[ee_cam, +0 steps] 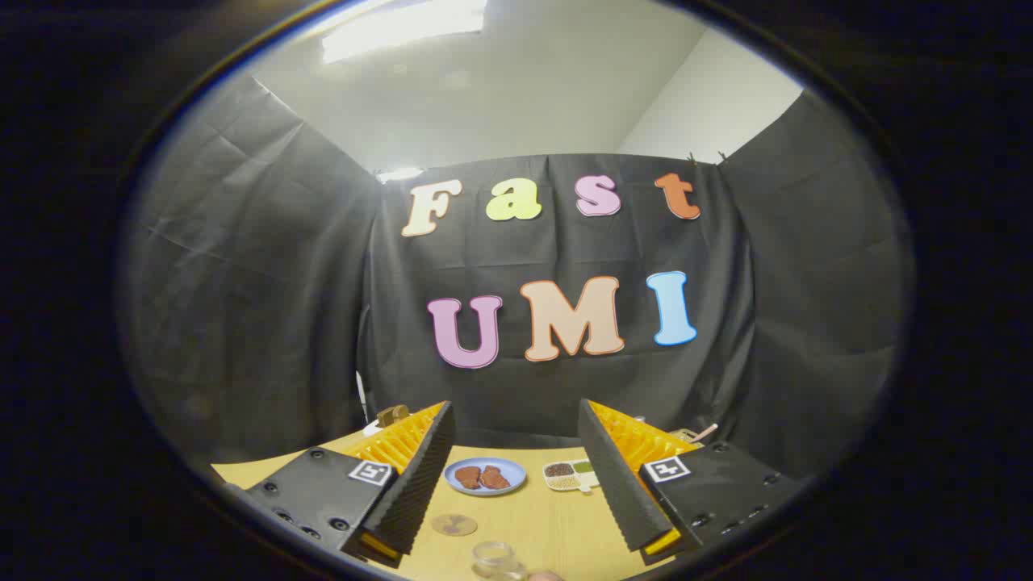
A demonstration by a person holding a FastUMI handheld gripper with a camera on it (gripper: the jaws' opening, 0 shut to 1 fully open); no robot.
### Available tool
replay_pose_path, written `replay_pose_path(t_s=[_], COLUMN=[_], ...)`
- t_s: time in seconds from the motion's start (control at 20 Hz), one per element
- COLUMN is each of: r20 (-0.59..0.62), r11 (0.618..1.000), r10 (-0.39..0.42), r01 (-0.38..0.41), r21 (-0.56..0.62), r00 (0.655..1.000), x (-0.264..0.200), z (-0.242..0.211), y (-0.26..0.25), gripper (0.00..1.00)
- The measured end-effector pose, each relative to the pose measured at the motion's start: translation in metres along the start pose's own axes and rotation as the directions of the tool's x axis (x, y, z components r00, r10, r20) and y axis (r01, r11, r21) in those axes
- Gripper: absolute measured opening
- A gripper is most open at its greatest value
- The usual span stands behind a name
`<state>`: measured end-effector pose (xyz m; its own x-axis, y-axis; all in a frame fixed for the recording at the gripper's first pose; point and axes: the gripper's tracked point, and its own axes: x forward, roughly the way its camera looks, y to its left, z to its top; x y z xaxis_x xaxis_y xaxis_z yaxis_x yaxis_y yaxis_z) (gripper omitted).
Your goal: Take the bottle from table, then pour the juice into the cup, finally place the bottle on the coaster
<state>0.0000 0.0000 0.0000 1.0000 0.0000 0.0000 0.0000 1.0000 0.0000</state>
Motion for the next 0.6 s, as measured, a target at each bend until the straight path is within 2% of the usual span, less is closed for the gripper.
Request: replay_pose_path(t_s=[0.6], r20=[0.017], r11=[1.0], r10=[0.012], r01=[-0.012], r21=[0.001], r00=[1.0], x=[-0.0012], z=[0.0043], y=[0.0022], gripper=[0.96])
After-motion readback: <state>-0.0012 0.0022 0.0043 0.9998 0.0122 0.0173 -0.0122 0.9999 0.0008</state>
